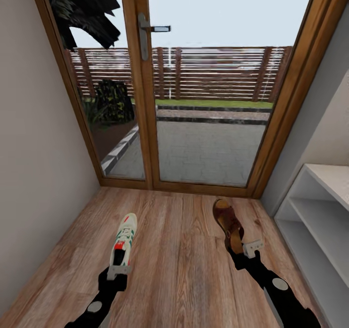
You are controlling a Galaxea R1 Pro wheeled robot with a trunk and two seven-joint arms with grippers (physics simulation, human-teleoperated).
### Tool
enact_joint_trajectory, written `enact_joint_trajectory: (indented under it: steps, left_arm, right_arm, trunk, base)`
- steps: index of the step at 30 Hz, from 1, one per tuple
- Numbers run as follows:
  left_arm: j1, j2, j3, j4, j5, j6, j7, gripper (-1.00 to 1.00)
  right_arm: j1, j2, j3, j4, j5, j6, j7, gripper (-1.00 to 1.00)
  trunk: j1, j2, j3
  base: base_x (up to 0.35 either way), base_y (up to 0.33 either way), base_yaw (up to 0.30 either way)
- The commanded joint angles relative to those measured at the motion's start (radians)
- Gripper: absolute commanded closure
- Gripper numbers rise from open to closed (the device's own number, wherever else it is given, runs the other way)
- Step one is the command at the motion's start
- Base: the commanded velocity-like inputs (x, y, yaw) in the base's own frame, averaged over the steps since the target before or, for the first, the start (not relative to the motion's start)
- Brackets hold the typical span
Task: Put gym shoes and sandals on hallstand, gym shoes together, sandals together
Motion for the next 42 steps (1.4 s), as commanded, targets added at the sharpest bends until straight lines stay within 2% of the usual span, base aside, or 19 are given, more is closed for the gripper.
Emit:
enact_joint_trajectory:
  steps: [1,10,20,26,27,28,34,42]
  left_arm:
    - [0.004,0.0,0.002,0.0,-0.011,-0.004,0.006,1.0]
    - [0.032,0.009,0.003,-0.001,-0.012,-0.033,0.032,1.0]
    - [0.037,0.009,0.002,0.002,-0.011,-0.039,0.059,1.0]
    - [0.05,0.007,0.0,0.006,-0.011,-0.044,0.06,1.0]
    - [0.065,0.005,-0.001,0.002,-0.013,-0.06,0.06,1.0]
    - [0.091,0.001,-0.003,-0.005,-0.017,-0.101,0.059,1.0]
    - [0.147,-0.001,-0.006,-0.015,-0.021,-0.144,0.058,1.0]
    - [0.216,0.0,-0.007,-0.094,-0.02,-0.153,0.058,1.0]
  right_arm:
    - [0.0,0.001,-0.005,0.012,0.009,-0.014,0.004,1.0]
    - [0.005,0.002,-0.006,0.145,0.008,-0.14,-0.006,1.0]
    - [0.007,-0.002,-0.009,0.24,0.006,-0.185,-0.007,1.0]
    - [0.009,-0.006,-0.011,0.301,0.005,-0.21,-0.02,1.0]
    - [0.01,-0.006,-0.01,0.324,0.005,-0.226,-0.042,1.0]
    - [0.01,-0.006,-0.01,0.381,0.005,-0.265,-0.102,1.0]
    - [0.01,-0.004,-0.009,0.491,0.005,-0.376,-0.223,1.0]
    - [0.01,-0.003,-0.008,0.533,0.006,-0.431,-0.253,1.0]
  trunk:
    - [-0.004,0.007,0.004]
    - [-0.039,0.07,0.046]
    - [-0.077,0.14,0.088]
    - [-0.077,0.14,0.089]
    - [-0.077,0.14,0.089]
    - [-0.077,0.14,0.089]
    - [-0.077,0.14,0.089]
    - [-0.077,0.14,0.089]
  base:
    - [0.0,0.0,0.0]
    - [0.0,0.0,0.0]
    - [0.0,0.0,0.0]
    - [0.0,0.0,0.0]
    - [0.0,0.0,0.0]
    - [0.0,0.0,0.0]
    - [0.0,0.0,-0.046]
    - [-0.032,0.06,-0.247]
